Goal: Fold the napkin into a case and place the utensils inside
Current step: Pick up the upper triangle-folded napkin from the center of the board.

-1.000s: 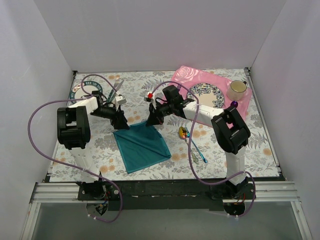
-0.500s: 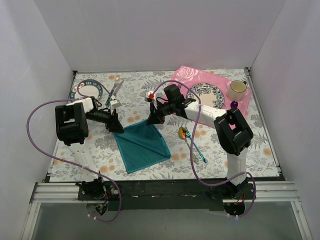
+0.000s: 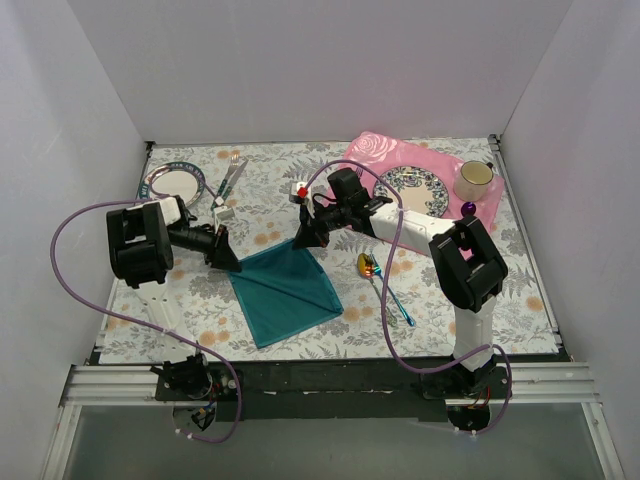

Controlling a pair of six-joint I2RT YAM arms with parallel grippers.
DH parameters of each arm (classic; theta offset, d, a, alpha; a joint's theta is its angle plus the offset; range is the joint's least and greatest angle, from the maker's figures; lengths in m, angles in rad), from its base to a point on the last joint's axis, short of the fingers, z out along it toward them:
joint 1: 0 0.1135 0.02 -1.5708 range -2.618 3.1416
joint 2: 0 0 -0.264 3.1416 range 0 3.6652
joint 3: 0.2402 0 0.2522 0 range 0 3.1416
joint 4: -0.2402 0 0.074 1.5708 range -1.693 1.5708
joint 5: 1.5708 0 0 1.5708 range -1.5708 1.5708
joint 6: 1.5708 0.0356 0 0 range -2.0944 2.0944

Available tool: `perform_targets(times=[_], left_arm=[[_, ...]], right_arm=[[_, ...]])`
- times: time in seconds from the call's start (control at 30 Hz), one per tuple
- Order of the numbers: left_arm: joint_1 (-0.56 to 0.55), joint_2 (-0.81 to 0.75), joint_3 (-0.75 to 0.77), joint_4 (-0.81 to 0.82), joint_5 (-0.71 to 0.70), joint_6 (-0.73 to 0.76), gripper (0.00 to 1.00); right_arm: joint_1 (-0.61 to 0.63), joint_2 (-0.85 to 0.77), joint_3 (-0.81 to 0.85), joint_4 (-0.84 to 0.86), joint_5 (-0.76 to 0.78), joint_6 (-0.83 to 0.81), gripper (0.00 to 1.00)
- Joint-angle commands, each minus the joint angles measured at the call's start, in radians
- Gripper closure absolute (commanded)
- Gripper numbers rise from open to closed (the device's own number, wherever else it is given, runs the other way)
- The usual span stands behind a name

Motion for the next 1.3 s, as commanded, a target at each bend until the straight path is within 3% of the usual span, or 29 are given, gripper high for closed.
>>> perform_targets(times=[0.0, 0.33, 0.47, 0.5, 0.7, 0.9, 1.13, 1.27], left_arm=[[0.027, 0.002, 0.029, -0.043, 0.011, 0.051, 0.75], [0.040, 0.008, 0.018, -0.075, 0.012, 0.088, 0.78], [0.045, 0.010, 0.018, -0.084, 0.019, 0.092, 0.92], [0.045, 0.010, 0.023, -0.092, 0.019, 0.098, 1.00], [0.045, -0.058, 0.020, -0.061, 0.019, 0.023, 1.00], [0.045, -0.177, -0.084, 0.046, -0.020, -0.067, 1.00], [0.043, -0.404, -0.238, 0.305, -0.078, -0.239, 1.00], [0.037, -0.464, -0.261, 0.338, -0.095, -0.273, 1.00]], right_arm=[[0.000, -0.060, -0.001, 0.014, -0.001, -0.013, 0.99], [0.000, -0.064, 0.005, 0.007, 0.004, -0.016, 0.99], [0.000, -0.062, 0.003, 0.000, 0.008, -0.023, 0.99], [0.000, -0.063, 0.003, -0.001, 0.011, -0.026, 0.99], [-0.003, -0.077, 0.008, -0.026, 0.041, -0.062, 0.99], [-0.003, -0.091, -0.004, -0.047, 0.077, -0.075, 0.99], [-0.003, -0.136, -0.092, 0.019, 0.179, -0.101, 0.99], [-0.003, -0.142, -0.109, 0.051, 0.200, -0.096, 0.99]])
